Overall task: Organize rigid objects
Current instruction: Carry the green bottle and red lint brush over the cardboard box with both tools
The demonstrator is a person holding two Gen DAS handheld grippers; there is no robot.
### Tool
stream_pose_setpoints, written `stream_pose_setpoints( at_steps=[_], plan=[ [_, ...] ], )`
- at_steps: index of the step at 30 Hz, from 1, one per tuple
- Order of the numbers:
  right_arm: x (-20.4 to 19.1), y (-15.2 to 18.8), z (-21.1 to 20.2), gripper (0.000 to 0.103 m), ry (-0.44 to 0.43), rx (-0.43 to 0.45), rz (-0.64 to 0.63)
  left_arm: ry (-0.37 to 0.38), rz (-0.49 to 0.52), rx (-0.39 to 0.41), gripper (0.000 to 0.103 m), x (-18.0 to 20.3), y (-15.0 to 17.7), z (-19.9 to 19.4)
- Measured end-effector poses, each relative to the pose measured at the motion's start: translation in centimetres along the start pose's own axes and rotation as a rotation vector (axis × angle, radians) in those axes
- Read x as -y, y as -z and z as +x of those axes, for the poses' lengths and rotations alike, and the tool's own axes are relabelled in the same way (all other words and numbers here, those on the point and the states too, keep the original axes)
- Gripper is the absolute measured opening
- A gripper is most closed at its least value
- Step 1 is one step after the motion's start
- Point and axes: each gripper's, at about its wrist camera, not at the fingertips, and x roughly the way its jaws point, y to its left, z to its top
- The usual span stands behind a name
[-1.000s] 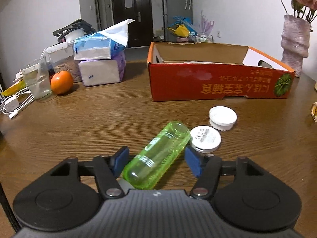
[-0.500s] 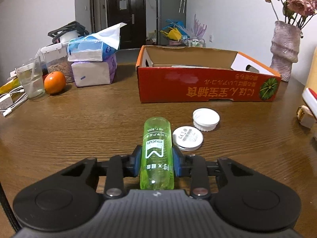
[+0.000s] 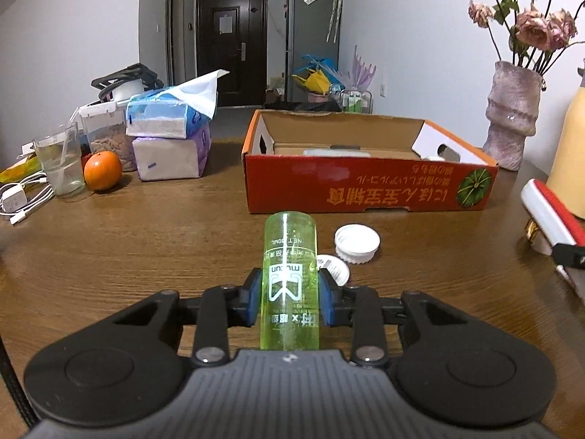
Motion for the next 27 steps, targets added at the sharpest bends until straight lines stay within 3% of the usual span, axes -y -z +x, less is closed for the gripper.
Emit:
stream_pose_setpoints(
  at_steps=[27],
  plan=[
    [-2.8,-2.7,-1.1,0.055,-0.095,0.068,0.014,0.06,-0.089,0.136,0.032,4.0,-3.8,-4.5]
  ],
)
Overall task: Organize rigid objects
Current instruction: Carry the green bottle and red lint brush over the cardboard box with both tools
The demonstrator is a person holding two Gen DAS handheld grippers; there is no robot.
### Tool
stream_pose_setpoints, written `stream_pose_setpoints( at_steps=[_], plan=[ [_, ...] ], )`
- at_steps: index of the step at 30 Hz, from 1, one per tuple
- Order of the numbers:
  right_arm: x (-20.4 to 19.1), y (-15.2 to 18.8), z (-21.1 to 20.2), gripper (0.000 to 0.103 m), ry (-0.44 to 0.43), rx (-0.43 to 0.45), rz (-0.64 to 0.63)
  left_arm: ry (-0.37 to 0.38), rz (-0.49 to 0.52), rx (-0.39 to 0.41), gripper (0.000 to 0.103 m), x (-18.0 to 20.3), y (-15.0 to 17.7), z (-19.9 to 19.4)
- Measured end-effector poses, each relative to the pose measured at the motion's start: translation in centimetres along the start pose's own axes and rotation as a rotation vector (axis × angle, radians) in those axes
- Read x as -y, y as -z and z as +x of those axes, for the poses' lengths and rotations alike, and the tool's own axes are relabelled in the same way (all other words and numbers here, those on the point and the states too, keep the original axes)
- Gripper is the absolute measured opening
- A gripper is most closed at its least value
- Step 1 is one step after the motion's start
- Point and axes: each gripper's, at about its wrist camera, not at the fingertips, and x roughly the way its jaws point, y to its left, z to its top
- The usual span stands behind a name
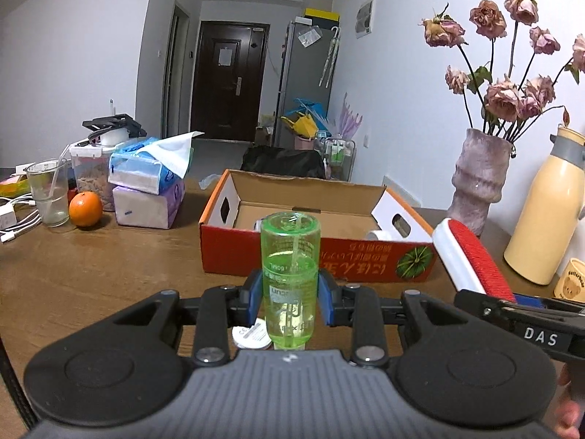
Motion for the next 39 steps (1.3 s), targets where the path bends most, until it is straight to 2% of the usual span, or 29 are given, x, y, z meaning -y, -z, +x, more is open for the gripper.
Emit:
stream_pose_setpoints(
  at_steps=[15,39],
  plan=[
    [-1.6,-3.0,2.9,0.055,-0.033,0.027,0.023,-0.022,-0.035,0.071,0.032,1.5,-3.1,1.7],
    [-0.8,-7.2,10.4,0.055,-0.063,-0.01,0.116,-0.035,-0.055,0.118,0.032,2.1,-7.3,8.7]
  ],
)
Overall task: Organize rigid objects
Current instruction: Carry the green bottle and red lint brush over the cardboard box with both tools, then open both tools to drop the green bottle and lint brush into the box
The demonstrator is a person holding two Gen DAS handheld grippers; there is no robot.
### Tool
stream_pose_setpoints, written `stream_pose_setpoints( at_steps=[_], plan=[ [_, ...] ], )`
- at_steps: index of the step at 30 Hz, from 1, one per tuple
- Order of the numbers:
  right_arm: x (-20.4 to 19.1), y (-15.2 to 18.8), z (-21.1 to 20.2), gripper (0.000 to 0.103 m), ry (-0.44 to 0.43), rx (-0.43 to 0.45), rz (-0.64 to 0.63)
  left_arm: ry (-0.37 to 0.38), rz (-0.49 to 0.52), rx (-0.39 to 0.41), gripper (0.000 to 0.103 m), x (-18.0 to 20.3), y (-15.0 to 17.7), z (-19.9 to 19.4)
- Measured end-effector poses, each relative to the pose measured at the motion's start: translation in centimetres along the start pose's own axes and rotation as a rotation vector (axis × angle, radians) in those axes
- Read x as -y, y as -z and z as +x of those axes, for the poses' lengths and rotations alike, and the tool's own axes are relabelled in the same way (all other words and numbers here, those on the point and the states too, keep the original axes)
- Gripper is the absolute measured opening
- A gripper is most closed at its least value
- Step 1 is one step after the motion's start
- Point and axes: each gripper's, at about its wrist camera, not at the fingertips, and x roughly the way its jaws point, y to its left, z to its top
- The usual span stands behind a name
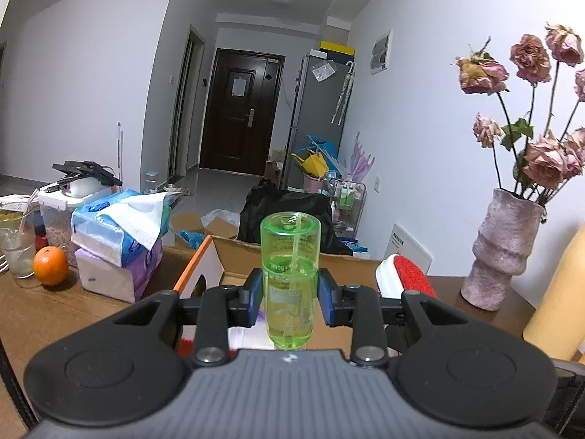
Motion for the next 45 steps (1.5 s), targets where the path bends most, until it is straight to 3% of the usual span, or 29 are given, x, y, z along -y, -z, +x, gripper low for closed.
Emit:
stream_pose_setpoints(
  at_steps=[22,31,38,40,42,45],
  plan=[
    [-0.1,-3.5,8.1,0.055,0.006,-0.055,0.04,-0.042,0.008,-0.026,0.032,-1.0,-1.7,8.3],
    [0.7,-4.2,11.6,0.055,0.039,-0.108,0.064,-0.064,-0.02,-0.085,0.032,-2.2,-1.1,12.5],
    [0.7,-4.3,13.2,0.055,0.07,-0.148,0.038,-0.051,0.02,-0.122,0.032,-1.7,-0.9,13.7],
    [0.9,-4.4,13.5,0.056,0.082,-0.182,0.033,-0.046,0.029,-0.111,0.045,-1.8,-1.0,13.4],
    [1.2,-4.6,13.3,0.062,0.106,-0.19,0.033,-0.058,0.032,-0.095,0.083,-1.9,-1.2,12.8],
    [1.8,-5.2,12.2,0.085,0.146,-0.168,0.028,-0.082,0.031,-0.071,0.098,-2.3,-1.5,12.0]
  ],
)
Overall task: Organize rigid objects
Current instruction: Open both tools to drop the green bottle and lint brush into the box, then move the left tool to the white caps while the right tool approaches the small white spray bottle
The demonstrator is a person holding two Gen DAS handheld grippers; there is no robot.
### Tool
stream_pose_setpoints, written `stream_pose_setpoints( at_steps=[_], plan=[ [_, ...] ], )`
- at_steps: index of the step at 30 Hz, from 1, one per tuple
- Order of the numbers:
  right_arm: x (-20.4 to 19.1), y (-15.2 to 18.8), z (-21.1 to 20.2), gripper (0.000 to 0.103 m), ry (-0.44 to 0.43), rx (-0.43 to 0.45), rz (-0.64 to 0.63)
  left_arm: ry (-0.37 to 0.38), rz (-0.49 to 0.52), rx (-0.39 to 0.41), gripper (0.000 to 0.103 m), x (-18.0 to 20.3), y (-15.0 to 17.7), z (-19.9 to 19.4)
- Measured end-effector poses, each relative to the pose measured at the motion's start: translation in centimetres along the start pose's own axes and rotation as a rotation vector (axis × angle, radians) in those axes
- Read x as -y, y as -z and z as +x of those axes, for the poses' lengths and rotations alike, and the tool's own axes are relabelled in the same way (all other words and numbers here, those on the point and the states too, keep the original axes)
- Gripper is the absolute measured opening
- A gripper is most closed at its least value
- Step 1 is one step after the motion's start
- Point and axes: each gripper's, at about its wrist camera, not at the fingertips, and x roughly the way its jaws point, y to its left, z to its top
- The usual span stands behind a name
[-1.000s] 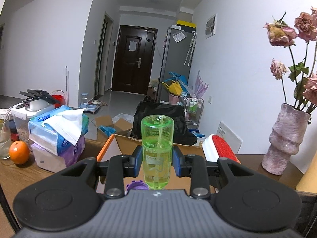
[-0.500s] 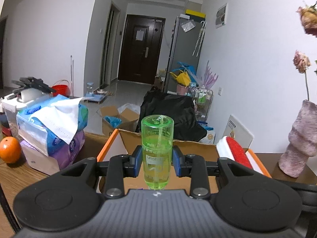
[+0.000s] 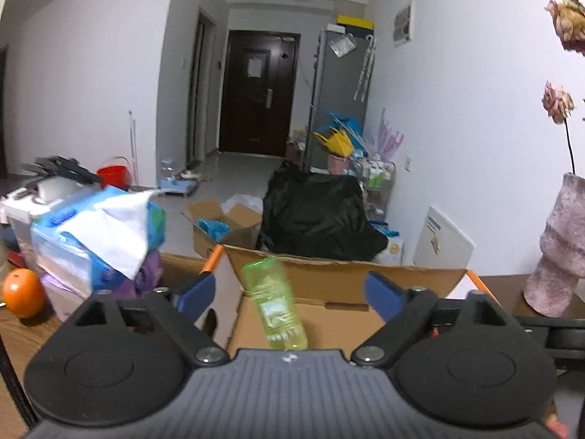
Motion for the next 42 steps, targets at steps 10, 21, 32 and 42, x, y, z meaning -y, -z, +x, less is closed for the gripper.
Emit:
stream_pose_setpoints(
  at_steps=[10,21,32,42],
  plan=[
    [-0.3,-0.1,-1.2,0.097,0.014,0.027,-0.031,-0.027,-0.007,-0.008,0.103,-0.8,-0.3,-0.6],
    [-0.7,0.6,-2.6,0.103,0.035,0.049,-0.071,-0.041,0.001,-0.007,0.103,-0.7,0.1,-2.1],
    [-0.9,1.6,-5.3,0.103,0.032,0.093,-0.111,-0.033,-0.003,-0.008,0.103,-1.4,1.0,-4.5],
    [-0.5,3.3,-9.0,0.103,0.013,0.142,-0.148,-0.028,-0.006,0.002,0.103,-2.3,2.2,-7.3]
  ],
)
